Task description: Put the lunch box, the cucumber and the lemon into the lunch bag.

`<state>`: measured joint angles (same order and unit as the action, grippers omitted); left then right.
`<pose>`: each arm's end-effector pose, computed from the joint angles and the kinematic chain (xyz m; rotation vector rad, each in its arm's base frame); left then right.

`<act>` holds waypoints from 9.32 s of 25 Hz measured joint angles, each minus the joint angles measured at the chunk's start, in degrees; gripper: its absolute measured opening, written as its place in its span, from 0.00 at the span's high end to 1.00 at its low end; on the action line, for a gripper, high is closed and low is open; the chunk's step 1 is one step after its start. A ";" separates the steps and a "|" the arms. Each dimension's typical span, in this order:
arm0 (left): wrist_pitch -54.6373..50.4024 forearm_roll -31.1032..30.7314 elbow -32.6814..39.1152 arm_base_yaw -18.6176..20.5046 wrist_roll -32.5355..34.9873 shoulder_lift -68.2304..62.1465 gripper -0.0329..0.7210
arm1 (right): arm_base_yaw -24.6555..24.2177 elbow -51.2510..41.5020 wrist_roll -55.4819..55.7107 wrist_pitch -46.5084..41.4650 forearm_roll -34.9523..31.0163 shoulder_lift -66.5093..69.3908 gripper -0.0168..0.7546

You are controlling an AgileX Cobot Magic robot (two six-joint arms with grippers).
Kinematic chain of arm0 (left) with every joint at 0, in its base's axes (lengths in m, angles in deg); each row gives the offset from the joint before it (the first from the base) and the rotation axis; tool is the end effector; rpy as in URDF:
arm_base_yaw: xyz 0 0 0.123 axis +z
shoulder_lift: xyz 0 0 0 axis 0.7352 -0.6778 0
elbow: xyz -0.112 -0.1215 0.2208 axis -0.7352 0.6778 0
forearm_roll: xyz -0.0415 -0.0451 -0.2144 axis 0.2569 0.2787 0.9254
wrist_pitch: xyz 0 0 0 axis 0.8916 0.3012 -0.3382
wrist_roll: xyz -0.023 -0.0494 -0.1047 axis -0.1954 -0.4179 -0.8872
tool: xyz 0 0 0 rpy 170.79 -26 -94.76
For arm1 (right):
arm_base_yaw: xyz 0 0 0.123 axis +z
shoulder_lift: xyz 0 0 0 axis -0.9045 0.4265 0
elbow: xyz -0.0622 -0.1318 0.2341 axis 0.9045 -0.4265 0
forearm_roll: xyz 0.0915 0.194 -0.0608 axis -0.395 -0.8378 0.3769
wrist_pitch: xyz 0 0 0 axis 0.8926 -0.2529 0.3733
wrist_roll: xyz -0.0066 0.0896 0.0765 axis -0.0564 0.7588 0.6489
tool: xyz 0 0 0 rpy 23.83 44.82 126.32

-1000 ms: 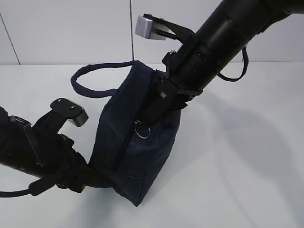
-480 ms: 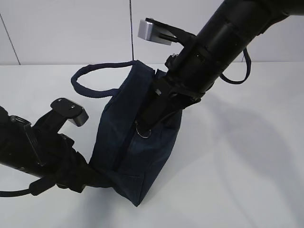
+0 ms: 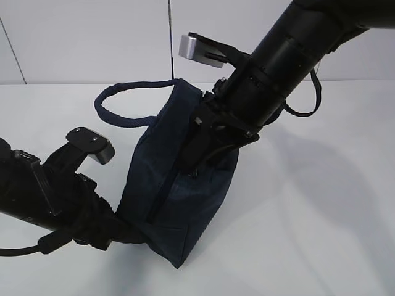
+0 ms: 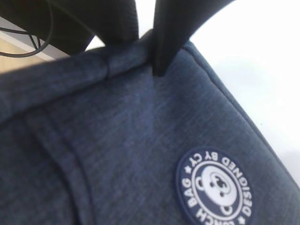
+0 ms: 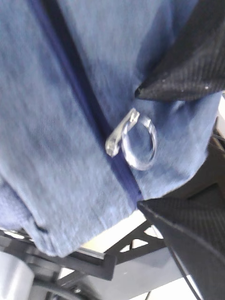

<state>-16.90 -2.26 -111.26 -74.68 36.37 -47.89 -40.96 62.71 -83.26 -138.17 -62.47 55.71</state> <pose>0.2173 -0.1633 0.1463 0.9135 2.5051 -0.6360 0.2907 0.2039 0.2470 -1.0583 2.6610 0.9428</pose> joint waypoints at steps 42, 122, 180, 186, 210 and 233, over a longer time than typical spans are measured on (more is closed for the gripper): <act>-0.18 0.45 -0.38 0.00 0.03 0.00 0.91 | 4.67 6.81 5.98 -0.58 20.39 -1.51 0.98; -10.00 -1.98 -0.75 1.75 -4.69 8.40 0.53 | 1.36 7.75 13.63 28.91 36.20 4.43 0.98; -30.19 -17.62 -44.67 0.88 -39.87 -14.64 0.81 | 1.32 7.75 13.75 27.79 36.07 4.43 0.98; -31.52 -18.21 -44.67 0.88 -38.44 -14.64 0.96 | 1.32 7.75 13.75 27.79 36.07 4.43 0.98; -39.00 -22.89 -44.67 0.88 -37.84 -6.61 0.96 | 0.61 9.62 12.68 30.67 37.87 4.43 0.98; -39.07 -24.31 -44.55 0.88 -38.72 6.01 0.96 | -0.78 10.19 12.34 33.99 34.93 4.43 0.98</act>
<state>-55.97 -26.58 -155.81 -73.80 -2.35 -41.88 -41.74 72.89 -70.92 -104.17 -27.54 60.14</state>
